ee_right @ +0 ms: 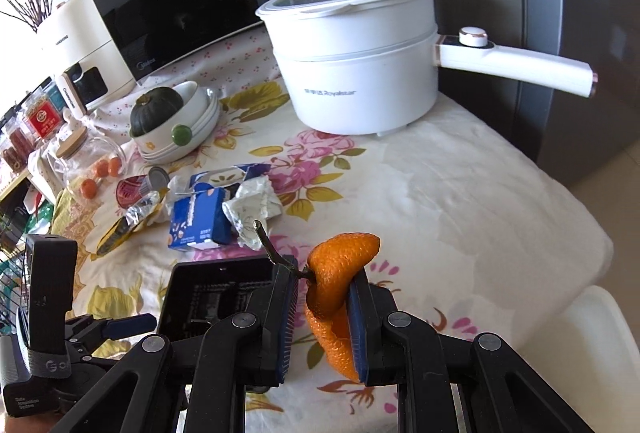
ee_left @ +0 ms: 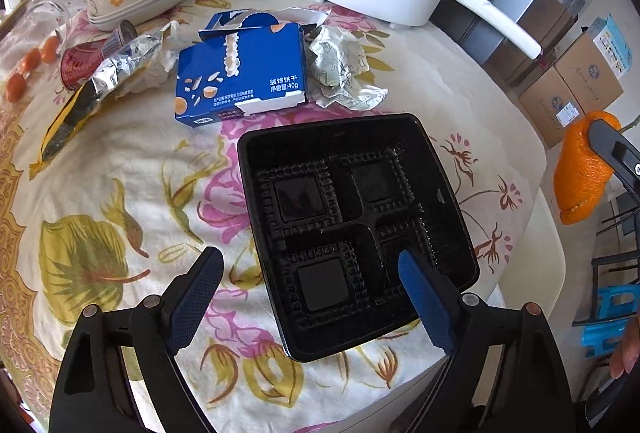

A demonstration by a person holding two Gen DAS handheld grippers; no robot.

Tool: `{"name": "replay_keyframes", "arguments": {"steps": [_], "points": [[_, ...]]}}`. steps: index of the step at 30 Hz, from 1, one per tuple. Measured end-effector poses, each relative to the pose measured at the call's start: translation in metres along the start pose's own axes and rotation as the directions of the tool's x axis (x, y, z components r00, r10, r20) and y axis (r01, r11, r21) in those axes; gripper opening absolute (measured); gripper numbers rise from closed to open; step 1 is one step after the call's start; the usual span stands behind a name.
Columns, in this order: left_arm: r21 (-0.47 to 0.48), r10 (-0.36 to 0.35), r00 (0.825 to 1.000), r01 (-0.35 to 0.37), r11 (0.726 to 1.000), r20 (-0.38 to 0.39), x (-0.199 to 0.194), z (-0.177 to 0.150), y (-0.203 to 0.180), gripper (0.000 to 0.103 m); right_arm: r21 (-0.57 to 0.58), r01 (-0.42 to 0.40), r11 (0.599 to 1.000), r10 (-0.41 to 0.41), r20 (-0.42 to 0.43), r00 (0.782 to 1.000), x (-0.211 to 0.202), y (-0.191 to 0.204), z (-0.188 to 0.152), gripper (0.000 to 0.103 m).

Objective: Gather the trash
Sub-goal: 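Lift the orange peel with right while left grasps the black tray, then drop the black tray into the white bin with left while right drops the peel in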

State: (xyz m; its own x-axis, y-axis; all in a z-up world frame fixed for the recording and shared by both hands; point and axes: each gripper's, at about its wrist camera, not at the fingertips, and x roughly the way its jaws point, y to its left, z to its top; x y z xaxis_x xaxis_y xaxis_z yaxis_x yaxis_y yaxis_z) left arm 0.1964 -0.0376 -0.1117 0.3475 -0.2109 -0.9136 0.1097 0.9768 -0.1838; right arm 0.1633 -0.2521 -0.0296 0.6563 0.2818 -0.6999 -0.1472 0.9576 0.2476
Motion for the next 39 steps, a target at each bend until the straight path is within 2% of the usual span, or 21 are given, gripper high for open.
{"name": "replay_keyframes", "arguments": {"steps": [3, 5, 8, 20, 30, 39], "points": [[-0.020, -0.007, 1.000, 0.007, 1.000, -0.023, 0.009, -0.001, -0.001, 0.077, -0.001, 0.017, 1.000, -0.017, -0.006, 1.000, -0.005, -0.009, -0.004, 0.021], [-0.031, -0.023, 0.999, 0.022, 0.999, -0.037, 0.013, -0.003, -0.001, 0.059, -0.002, 0.029, 1.000, -0.029, -0.014, 0.999, -0.007, -0.015, -0.007, 0.021], [-0.046, -0.037, 0.999, 0.035, 0.998, -0.037, 0.013, -0.004, 0.001, 0.059, -0.001, 0.042, 0.999, -0.042, -0.023, 0.999, -0.010, -0.023, -0.010, 0.021], [-0.004, -0.109, 0.994, 0.109, 0.994, 0.014, -0.018, -0.009, -0.009, 0.059, 0.059, 0.089, 0.994, -0.087, -0.036, 0.996, -0.033, -0.060, -0.023, 0.021], [0.086, -0.160, 0.987, 0.158, 0.984, 0.020, -0.028, -0.017, -0.052, 0.059, 0.121, 0.185, 0.975, -0.169, -0.126, 0.977, -0.041, -0.110, -0.053, 0.021], [0.194, -0.193, 0.981, 0.189, 0.963, 0.001, -0.022, -0.026, -0.105, 0.059, 0.180, 0.252, 0.951, -0.215, -0.199, 0.956, -0.044, -0.159, -0.077, 0.022]]}}
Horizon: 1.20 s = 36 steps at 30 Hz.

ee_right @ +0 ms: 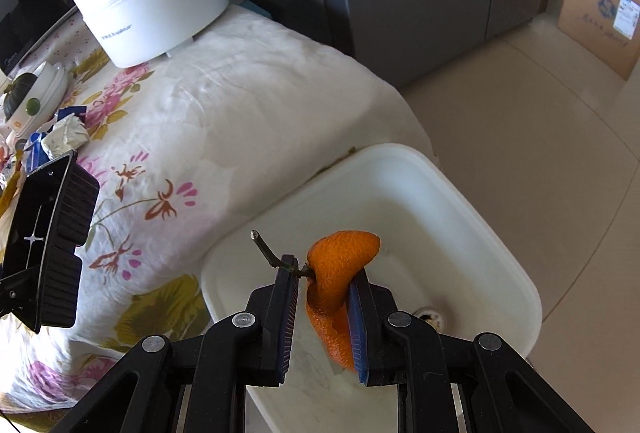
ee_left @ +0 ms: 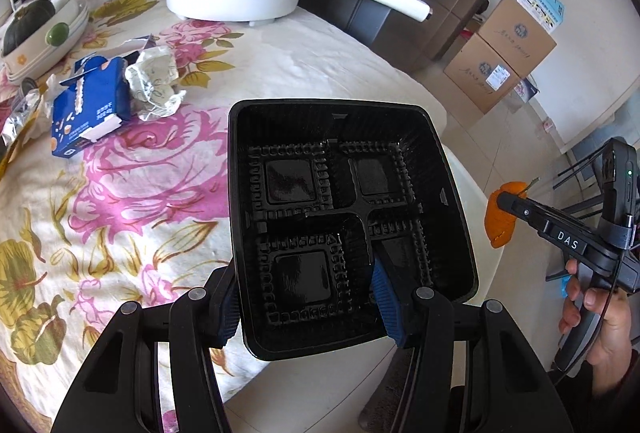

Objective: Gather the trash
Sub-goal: 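Drop the black tray into the white bin with left while right drops the peel in, then move both grippers back over the table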

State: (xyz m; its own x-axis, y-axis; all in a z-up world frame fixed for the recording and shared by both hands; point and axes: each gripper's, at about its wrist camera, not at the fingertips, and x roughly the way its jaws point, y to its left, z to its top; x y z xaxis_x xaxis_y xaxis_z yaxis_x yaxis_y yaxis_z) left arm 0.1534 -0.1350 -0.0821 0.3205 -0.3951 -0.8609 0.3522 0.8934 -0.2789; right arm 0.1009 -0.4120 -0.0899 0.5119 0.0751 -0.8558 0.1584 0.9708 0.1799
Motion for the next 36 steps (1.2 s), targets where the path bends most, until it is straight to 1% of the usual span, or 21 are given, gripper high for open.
{"name": "replay_keyframes", "arguments": {"steps": [3, 4, 6, 7, 8, 10, 14, 18, 23, 25, 26, 27, 28, 29, 31, 33, 36], "points": [[0.031, -0.009, 1.000, 0.009, 0.999, -0.010, 0.007, -0.001, -0.016, 0.059, 0.005, 0.011, 1.000, -0.011, -0.010, 1.000, 0.003, -0.011, -0.001, 0.022], [0.041, -0.012, 1.000, 0.013, 0.999, -0.012, 0.010, -0.002, -0.021, 0.059, 0.004, 0.010, 1.000, -0.010, -0.012, 1.000, 0.003, -0.014, -0.002, 0.025], [0.062, -0.018, 1.000, 0.019, 0.998, -0.015, 0.015, -0.001, -0.032, 0.059, 0.009, -0.001, 1.000, 0.001, -0.021, 1.000, 0.002, -0.019, -0.002, 0.026], [0.073, -0.019, 1.000, 0.020, 0.997, -0.016, 0.017, -0.001, -0.037, 0.059, 0.023, -0.007, 1.000, 0.008, -0.028, 1.000, 0.002, -0.023, -0.002, 0.032], [0.086, -0.020, 1.000, 0.021, 0.996, -0.018, 0.019, -0.002, -0.042, 0.059, 0.040, -0.012, 0.999, 0.013, -0.032, 0.999, 0.001, -0.026, -0.002, 0.042], [0.109, -0.021, 1.000, 0.023, 0.994, -0.023, 0.024, -0.002, -0.052, 0.059, 0.056, 0.003, 0.998, 0.000, -0.042, 0.999, -0.002, -0.032, -0.003, 0.051], [0.143, -0.030, 0.999, 0.035, 0.989, -0.042, 0.036, -0.003, -0.068, 0.059, 0.059, 0.059, 0.996, -0.056, -0.056, 0.997, -0.007, -0.043, -0.008, 0.060], [0.173, -0.041, 0.997, 0.051, 0.984, -0.060, 0.051, -0.003, -0.088, 0.059, 0.083, 0.074, 0.994, -0.068, -0.071, 0.995, -0.012, -0.055, -0.013, 0.063], [0.230, -0.022, 0.997, 0.038, 0.972, -0.074, 0.069, -0.007, -0.108, 0.059, 0.103, 0.095, 0.990, -0.088, -0.072, 0.994, -0.018, -0.070, -0.017, 0.066], [0.245, -0.040, 0.996, 0.057, 0.968, -0.076, 0.074, -0.008, -0.112, 0.060, 0.118, 0.101, 0.988, -0.093, -0.075, 0.993, -0.019, -0.076, -0.019, 0.066], [0.255, -0.050, 0.996, 0.068, 0.965, -0.076, 0.076, -0.008, -0.113, 0.062, 0.124, 0.105, 0.987, -0.096, -0.078, 0.992, -0.020, -0.079, -0.019, 0.067], [0.256, -0.044, 0.996, 0.064, 0.965, -0.081, 0.079, -0.007, -0.113, 0.067, 0.128, 0.108, 0.986, -0.098, -0.081, 0.992, -0.019, -0.081, -0.020, 0.067], [0.253, -0.028, 0.996, 0.050, 0.966, -0.088, 0.082, -0.006, -0.112, 0.084, 0.132, 0.111, 0.985, -0.101, -0.083, 0.991, -0.020, -0.083, -0.020, 0.067], [0.251, -0.048, 0.994, 0.071, 0.965, -0.096, 0.084, -0.005, -0.111, 0.090, 0.135, 0.115, 0.984, -0.104, -0.085, 0.991, -0.020, -0.085, -0.021, 0.068], [0.253, -0.051, 0.994, 0.075, 0.964, -0.101, 0.083, -0.004, -0.110, 0.091, 0.142, 0.120, 0.983, -0.109, -0.084, 0.991, -0.022, -0.087, -0.021, 0.070], [0.272, -0.035, 0.994, 0.062, 0.960, -0.100, 0.080, -0.005, -0.110, 0.091, 0.150, 0.118, 0.982, -0.107, -0.079, 0.991, -0.024, -0.087, -0.021, 0.073], [0.286, -0.023, 0.996, 0.047, 0.957, -0.086, 0.069, -0.007, -0.108, 0.095, 0.162, 0.098, 0.982, -0.088, -0.067, 0.994, -0.030, -0.084, -0.020, 0.076]]}}
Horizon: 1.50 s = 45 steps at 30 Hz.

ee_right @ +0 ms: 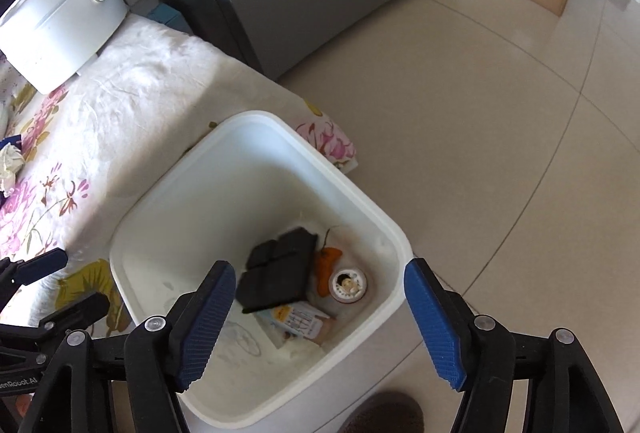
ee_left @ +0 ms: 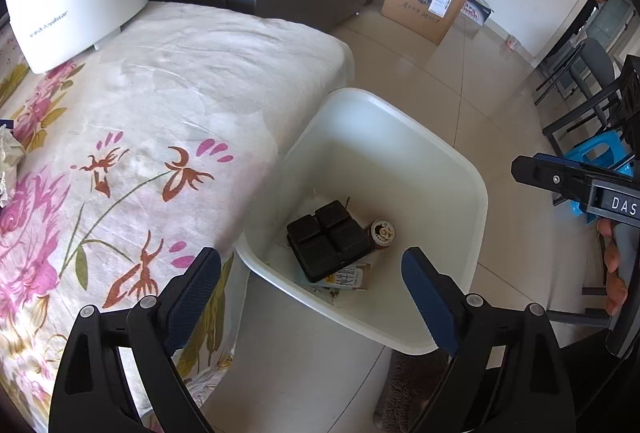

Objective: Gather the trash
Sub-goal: 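Move both grippers back over the table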

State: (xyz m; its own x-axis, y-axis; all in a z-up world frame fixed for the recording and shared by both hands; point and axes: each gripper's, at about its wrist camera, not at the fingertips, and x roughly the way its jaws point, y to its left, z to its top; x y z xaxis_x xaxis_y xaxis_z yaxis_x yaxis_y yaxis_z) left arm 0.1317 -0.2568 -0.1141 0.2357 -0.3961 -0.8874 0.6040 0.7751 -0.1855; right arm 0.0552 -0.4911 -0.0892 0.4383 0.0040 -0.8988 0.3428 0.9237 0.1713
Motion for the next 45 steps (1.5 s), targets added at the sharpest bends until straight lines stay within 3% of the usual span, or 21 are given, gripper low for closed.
{"name": "replay_keyframes", "arguments": {"steps": [4, 10, 14, 23, 35, 45], "points": [[-0.018, 0.018, 1.000, -0.018, 1.000, 0.015, -0.020, -0.006, 0.014, 0.099, -0.029, -0.021, 0.999, 0.021, 0.014, 1.000, -0.006, 0.015, 0.002, 0.079], [-0.072, 0.104, 0.994, -0.101, 0.992, 0.042, -0.055, -0.019, 0.058, 0.102, -0.117, -0.021, 0.993, 0.023, 0.013, 1.000, -0.009, 0.052, 0.002, 0.082], [-0.102, 0.191, 0.980, -0.185, 0.977, 0.057, -0.079, -0.031, 0.091, 0.103, -0.205, -0.023, 0.979, 0.027, 0.015, 1.000, -0.010, 0.088, -0.001, 0.087], [-0.216, 0.307, 0.951, -0.291, 0.932, 0.042, -0.121, -0.061, 0.170, 0.103, -0.320, -0.078, 0.944, 0.078, -0.013, 0.997, -0.004, 0.168, -0.006, 0.090], [-0.350, 0.386, 0.922, -0.354, 0.867, 0.021, -0.157, -0.102, 0.237, 0.103, -0.432, -0.129, 0.892, 0.122, -0.044, 0.992, 0.009, 0.264, -0.010, 0.091], [-0.474, 0.412, 0.911, -0.357, 0.805, 0.012, -0.169, -0.123, 0.288, 0.103, -0.456, -0.171, 0.873, 0.151, -0.079, 0.985, 0.034, 0.326, -0.006, 0.091]]}}
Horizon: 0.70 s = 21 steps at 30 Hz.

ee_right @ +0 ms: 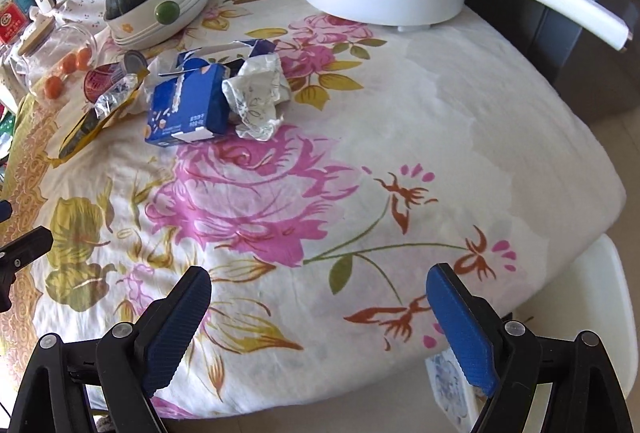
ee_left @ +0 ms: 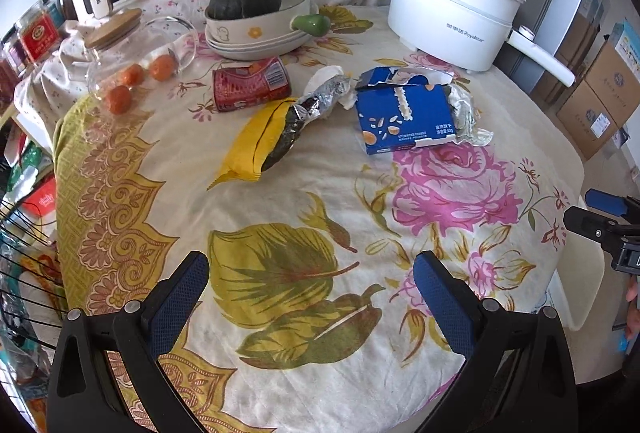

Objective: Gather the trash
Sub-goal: 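Move both grippers back over the table, then grasp the yellow snack bag with the left gripper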

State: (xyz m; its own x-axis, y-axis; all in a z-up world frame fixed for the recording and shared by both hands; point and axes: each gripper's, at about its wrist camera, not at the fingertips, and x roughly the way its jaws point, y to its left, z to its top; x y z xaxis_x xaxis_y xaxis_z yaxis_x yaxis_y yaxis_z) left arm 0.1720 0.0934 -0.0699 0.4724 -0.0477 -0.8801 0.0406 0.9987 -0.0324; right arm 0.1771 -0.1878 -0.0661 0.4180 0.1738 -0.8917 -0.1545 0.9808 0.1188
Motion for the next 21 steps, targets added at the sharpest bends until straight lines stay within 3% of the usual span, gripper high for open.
{"name": "replay_keyframes", "arguments": {"steps": [11, 17, 21], "points": [[-0.124, 0.013, 1.000, -0.012, 0.992, 0.010, 0.053, 0.049, 0.031, 0.103, 0.002, -0.007, 1.000, 0.007, -0.022, 1.000, 0.041, 0.014, 0.039, 0.091], [0.036, 0.118, 0.992, -0.119, 0.992, 0.042, 0.075, 0.067, 0.014, 0.103, 0.045, -0.005, 0.999, 0.005, -0.016, 1.000, 0.052, 0.006, 0.051, 0.091], [0.074, 0.152, 0.988, -0.154, 0.985, 0.028, 0.094, 0.069, 0.014, 0.103, 0.069, -0.011, 0.998, 0.013, -0.025, 1.000, 0.054, 0.003, 0.050, 0.091]]}}
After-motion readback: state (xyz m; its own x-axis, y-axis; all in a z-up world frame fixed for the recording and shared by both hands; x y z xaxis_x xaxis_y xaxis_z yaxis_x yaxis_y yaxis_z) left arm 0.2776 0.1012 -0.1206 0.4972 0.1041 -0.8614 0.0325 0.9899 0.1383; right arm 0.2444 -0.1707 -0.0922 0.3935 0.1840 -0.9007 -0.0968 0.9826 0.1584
